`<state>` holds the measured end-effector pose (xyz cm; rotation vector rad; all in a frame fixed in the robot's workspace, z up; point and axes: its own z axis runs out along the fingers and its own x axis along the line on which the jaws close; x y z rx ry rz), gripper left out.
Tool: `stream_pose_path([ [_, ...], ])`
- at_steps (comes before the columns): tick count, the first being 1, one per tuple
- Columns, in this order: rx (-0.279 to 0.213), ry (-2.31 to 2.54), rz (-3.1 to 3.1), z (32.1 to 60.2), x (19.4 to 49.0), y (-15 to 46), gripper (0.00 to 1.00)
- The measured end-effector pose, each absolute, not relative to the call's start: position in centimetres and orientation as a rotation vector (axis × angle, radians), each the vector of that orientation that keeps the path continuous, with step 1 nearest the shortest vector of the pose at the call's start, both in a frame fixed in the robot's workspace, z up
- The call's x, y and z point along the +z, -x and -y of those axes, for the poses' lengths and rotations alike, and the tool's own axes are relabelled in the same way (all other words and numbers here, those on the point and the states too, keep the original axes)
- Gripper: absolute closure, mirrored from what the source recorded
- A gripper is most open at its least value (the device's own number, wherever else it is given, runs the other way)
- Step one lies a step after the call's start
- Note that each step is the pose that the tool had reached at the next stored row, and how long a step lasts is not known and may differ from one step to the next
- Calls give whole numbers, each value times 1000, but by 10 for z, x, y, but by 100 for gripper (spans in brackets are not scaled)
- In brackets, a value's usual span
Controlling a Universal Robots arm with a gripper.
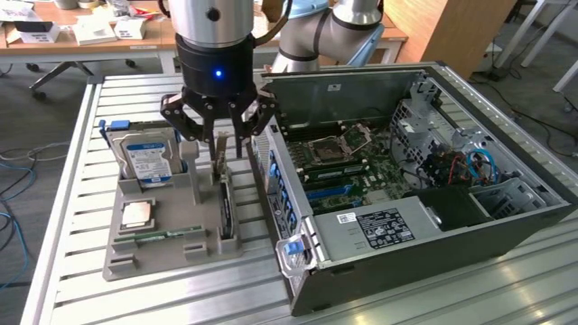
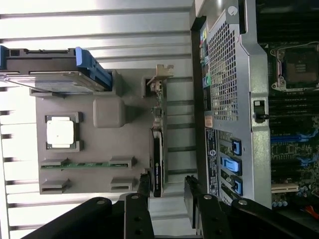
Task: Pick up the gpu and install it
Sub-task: 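Pick up the gpu and move the gpu toward the slot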
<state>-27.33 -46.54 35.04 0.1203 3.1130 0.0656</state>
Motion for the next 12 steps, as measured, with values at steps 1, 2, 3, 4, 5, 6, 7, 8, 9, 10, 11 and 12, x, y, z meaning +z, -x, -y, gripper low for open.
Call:
stream_pose_path([
  [1, 66, -120, -3113, 465, 349, 273, 58],
  [2, 66, -120, -3113, 465, 347, 273, 58],
  [3, 66, -120, -3113, 465, 345, 273, 58],
  [4, 66, -120, -3113, 465, 343, 273, 58],
  [5, 66, -120, -3113, 465, 341, 273, 58],
  [6, 66, -120, -3113, 465, 340, 273, 58],
  [7, 66, -120, -3113, 465, 338, 273, 58],
  [8, 66, -120, -3113, 465, 336, 273, 58],
  [9, 66, -120, -3113, 465, 334, 273, 58],
  [10, 66, -120, -3113, 465, 332, 273, 58],
  [11, 66, -120, -3113, 465, 330, 273, 58],
  [12, 66, -120, -3113, 465, 329, 273, 58],
])
